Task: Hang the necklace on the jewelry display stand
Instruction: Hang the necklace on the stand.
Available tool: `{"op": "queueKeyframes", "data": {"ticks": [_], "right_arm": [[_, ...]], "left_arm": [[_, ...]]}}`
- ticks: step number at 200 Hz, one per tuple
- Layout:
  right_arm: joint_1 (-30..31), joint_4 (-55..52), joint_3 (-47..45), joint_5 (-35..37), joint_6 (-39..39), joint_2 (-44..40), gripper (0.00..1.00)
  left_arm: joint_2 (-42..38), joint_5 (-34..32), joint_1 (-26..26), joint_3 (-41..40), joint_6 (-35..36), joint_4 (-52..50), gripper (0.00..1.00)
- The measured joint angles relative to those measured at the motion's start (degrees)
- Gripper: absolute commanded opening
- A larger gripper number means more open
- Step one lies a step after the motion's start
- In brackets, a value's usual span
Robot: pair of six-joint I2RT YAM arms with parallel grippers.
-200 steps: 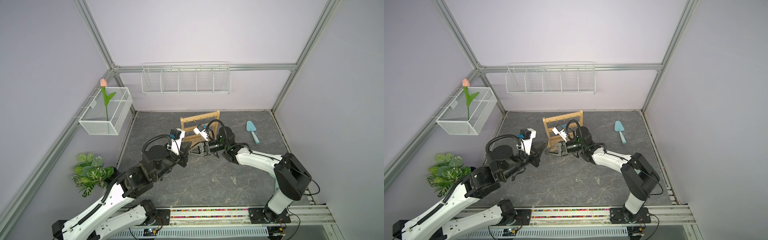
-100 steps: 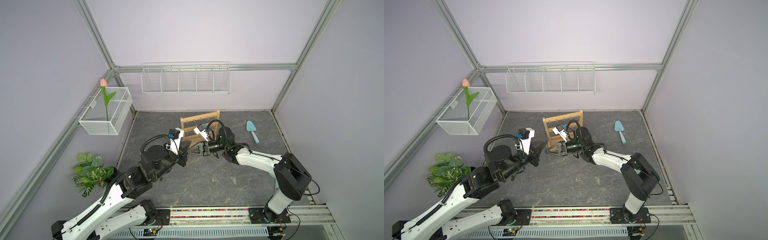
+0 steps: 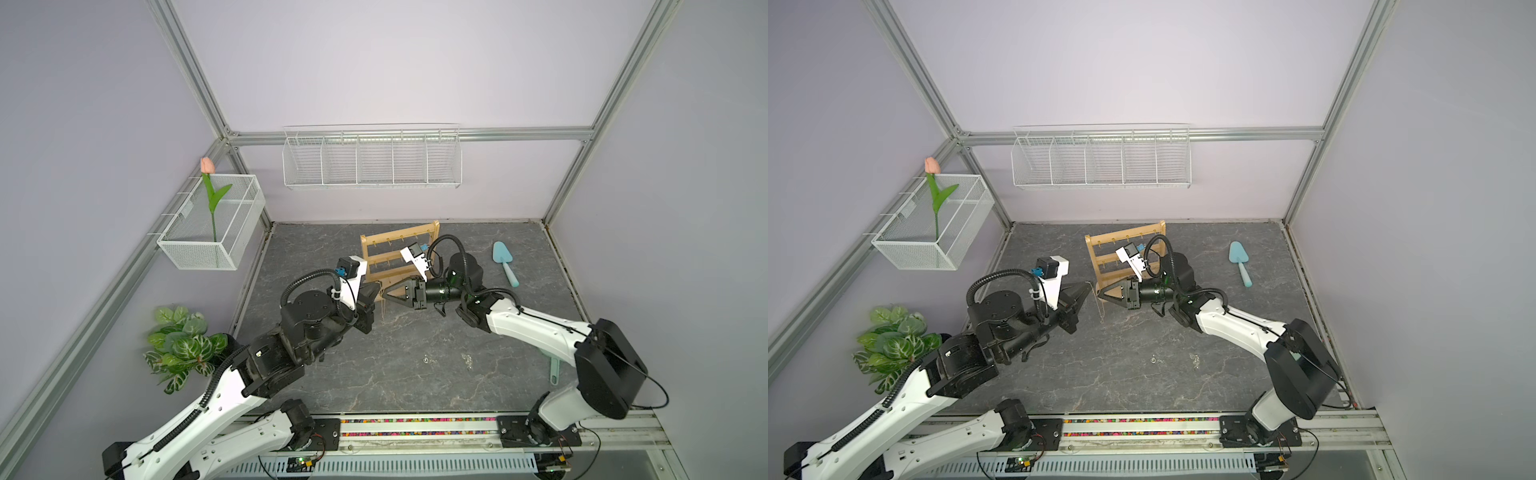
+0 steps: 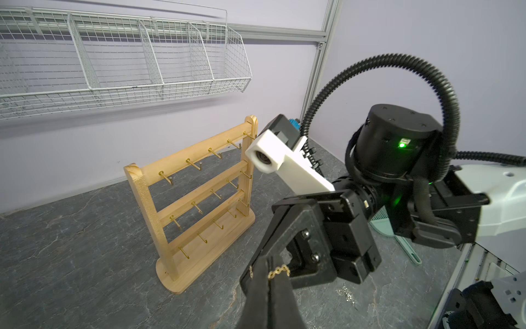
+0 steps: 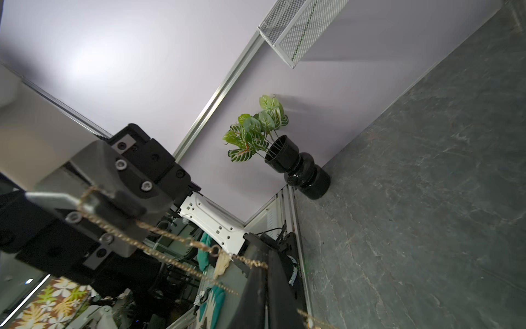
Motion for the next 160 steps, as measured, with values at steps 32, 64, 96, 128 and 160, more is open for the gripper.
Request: {"op": "queueKeyframes", "data": {"ticks": [32,64,96,128,160], "right_arm": [[0.04,-7.02,0.02,7.26,-6.23,-5.66,0.07],[0.35,-13.79,0.52,16.11,-11.93,-9.40,0.07],[0.55,-19.23,3.63,22.53,-16.13,-9.75,0.07],[0.52,-22.21,7.39,25.73,-18.78,-8.55,0.07],[0.55,-24.26,12.00,27.78,-21.18,-5.07,0.06]], "left_arm": [[0.02,-0.04,0.17,0.00,0.85,0.00,0.00],[0.37,-0.07,1.42,0.00,3.15,0.04,0.00],[0.74,-0.02,3.48,-1.09,5.38,1.51,0.00],[1.49,1.86,6.69,-2.69,7.06,4.33,0.00],[2.78,6.32,13.38,-4.02,7.45,7.65,0.00]]}}
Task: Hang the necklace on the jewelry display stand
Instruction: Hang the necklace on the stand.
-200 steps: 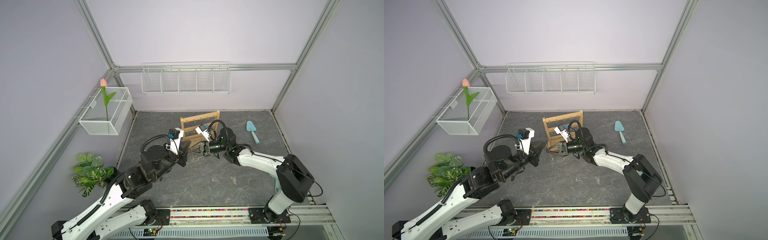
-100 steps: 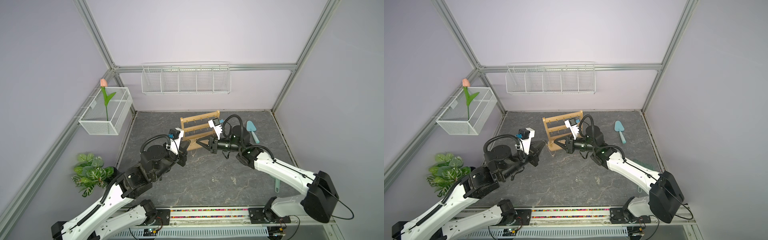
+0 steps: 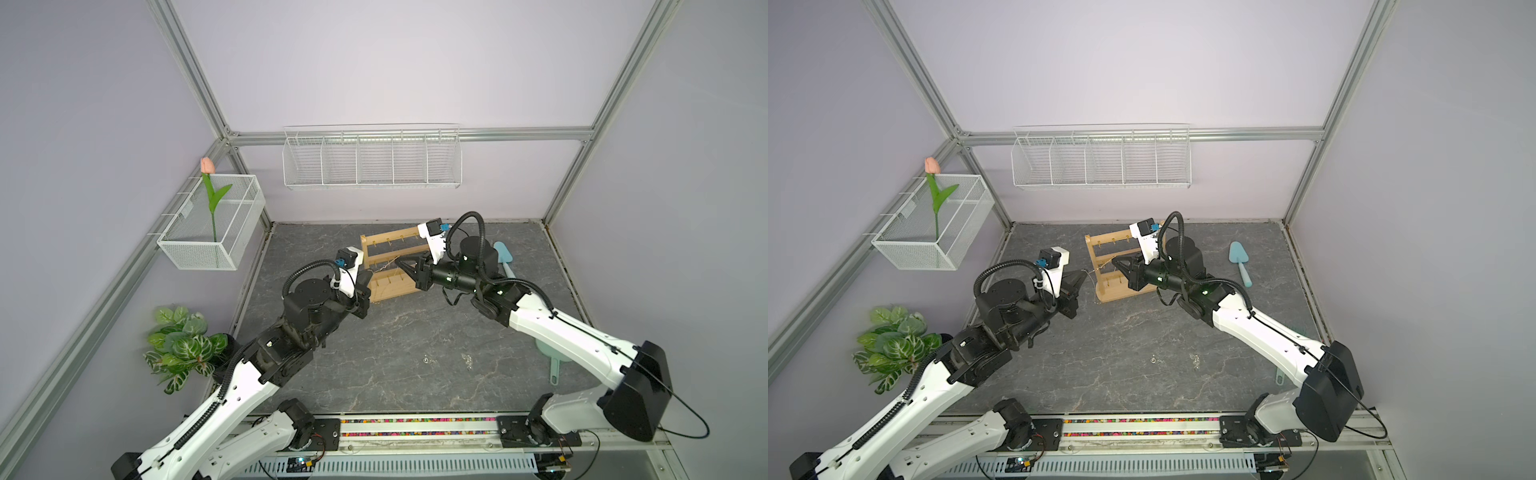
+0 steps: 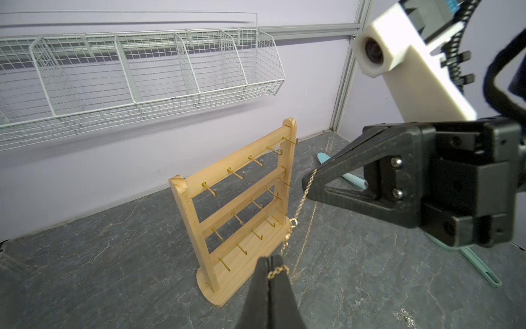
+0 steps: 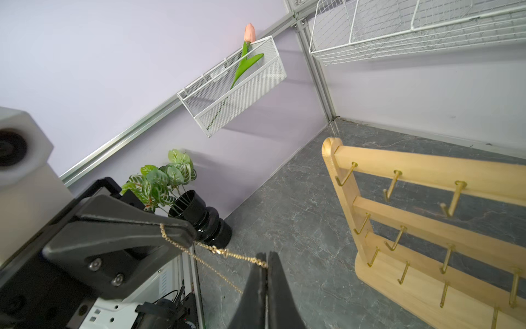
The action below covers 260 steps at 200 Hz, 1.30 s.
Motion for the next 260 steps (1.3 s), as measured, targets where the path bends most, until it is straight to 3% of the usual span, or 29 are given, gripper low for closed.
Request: {"op": "queueKeyframes", "data": {"ticks": [34,122,260], "right_arm": [[0.02,-1.90,5.05,0.87,-2.12,5.11,0.07],[-0.20,-3.80,12.09,1.53,-3.82,13.68,0.07],[-1.97,-8.24,20.52,1.51,-5.25,20.24,0.07]], "left_arm": [[2.25,4.66,5.86,-0.17,0.00,2.47,0.00],[7.48,6.86,11.28,-0.17,0.37,5.29,0.00],[13.51,7.54,14.91,-1.18,-1.55,13.46,0.00]]}}
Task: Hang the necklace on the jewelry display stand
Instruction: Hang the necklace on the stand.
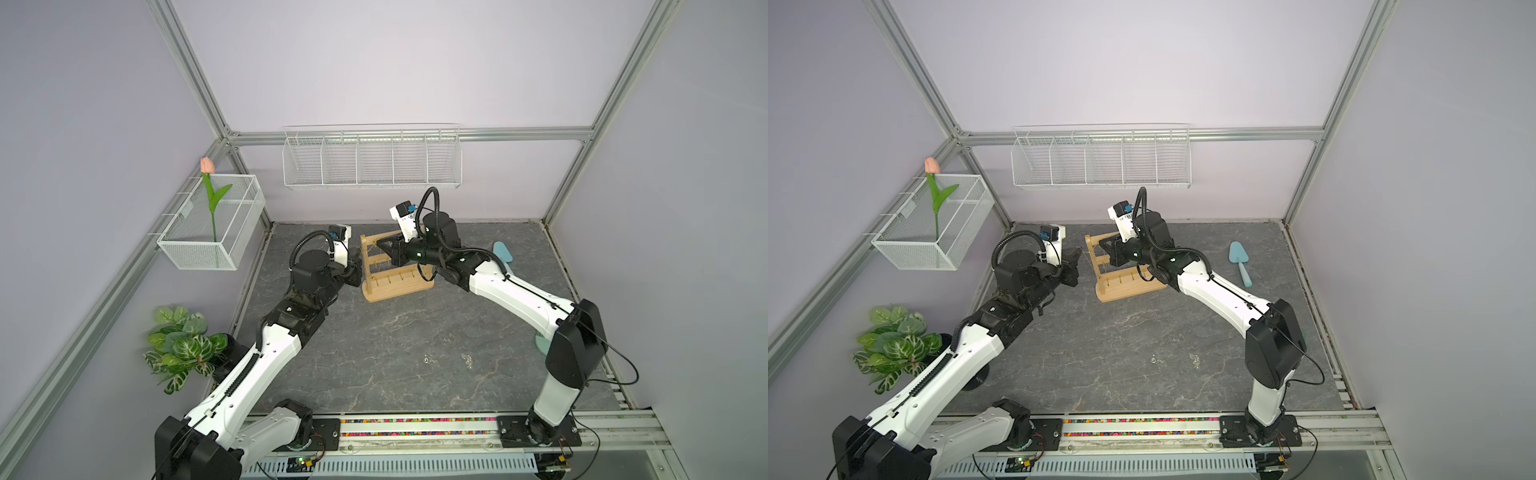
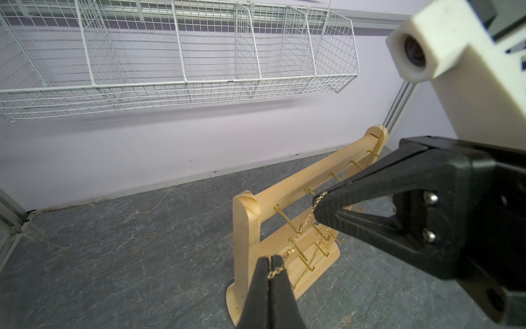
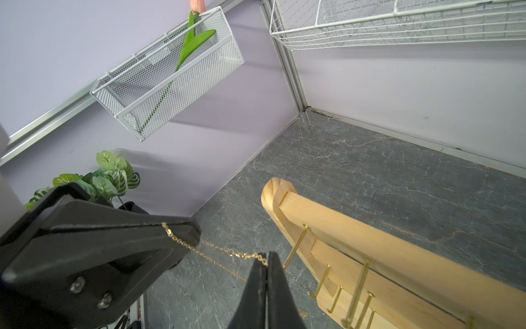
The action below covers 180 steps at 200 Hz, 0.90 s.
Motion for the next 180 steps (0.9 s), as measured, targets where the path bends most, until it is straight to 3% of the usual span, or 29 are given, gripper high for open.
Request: {"op": "queueKeyframes", "data": {"ticks": [180], "right_arm": [[-0.87,-2.43,3.23,0.00,-0.09,3.56,0.08]], "left_arm": [[5.22,0.11,0.48,-1.57,-1.55,4.96,0.00]]}}
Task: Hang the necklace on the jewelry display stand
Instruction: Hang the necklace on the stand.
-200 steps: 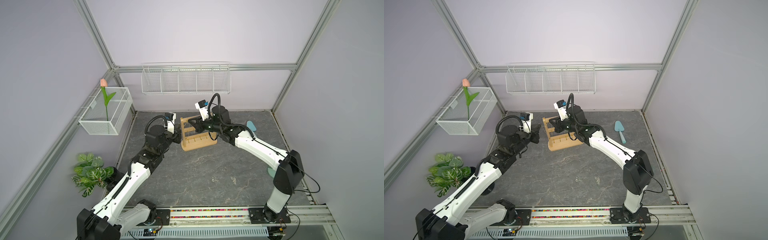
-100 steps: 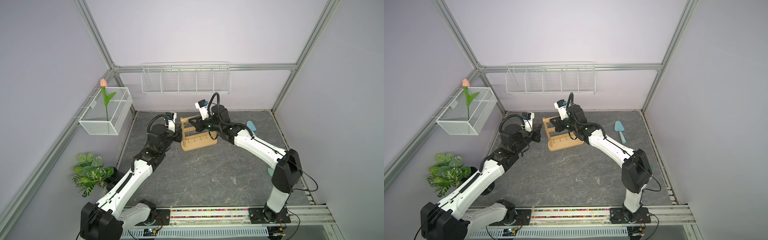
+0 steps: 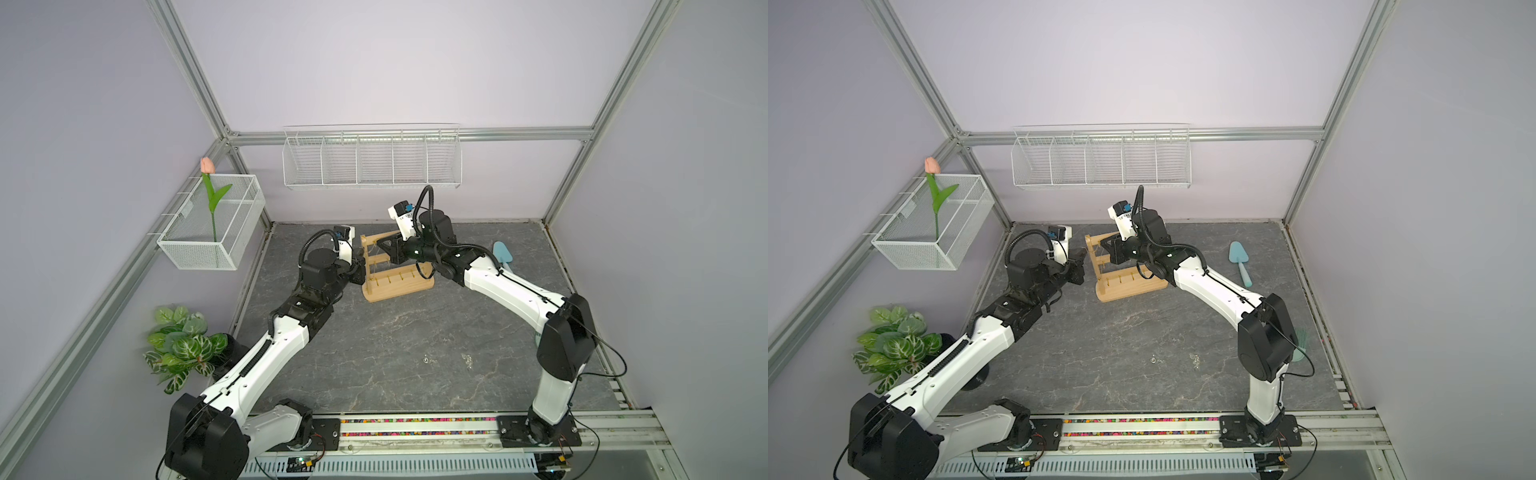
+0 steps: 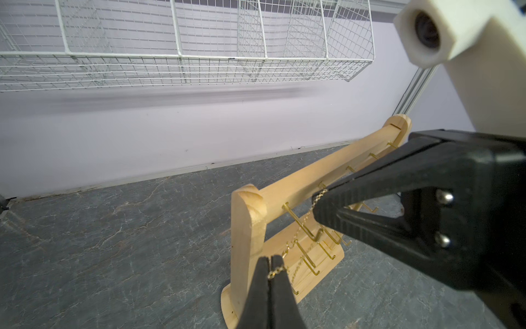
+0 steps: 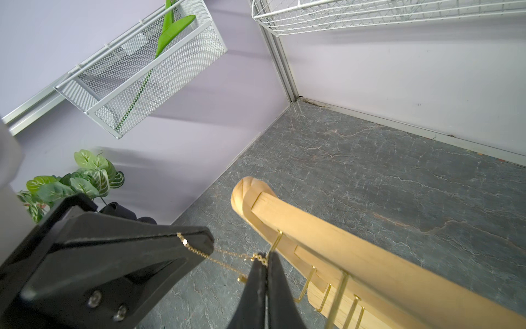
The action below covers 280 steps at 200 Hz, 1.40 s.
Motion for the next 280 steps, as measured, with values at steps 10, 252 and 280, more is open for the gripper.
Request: {"op": "queueKeyframes", "data": {"ticks": [10,252,280], "right_arm": [[0.00,-0.04,0.07,0.00,0.00,0.07,0.08],[0.31,-3.19,3.56,-3.17,-1.40,0.35,0.07],[0.31,-3.89,3.58,-2.69,-1.44,0.35,0.07]], "left_arm": [[0.22,-0.02,0.00,-0.07,0.00,0.11,0.00],[0.42,-2.38,0.00,-1.62,-1.49,0.94,0.00],[0.42,-2.36,0.00,-1.62,-1.51,0.92,0.00]]}}
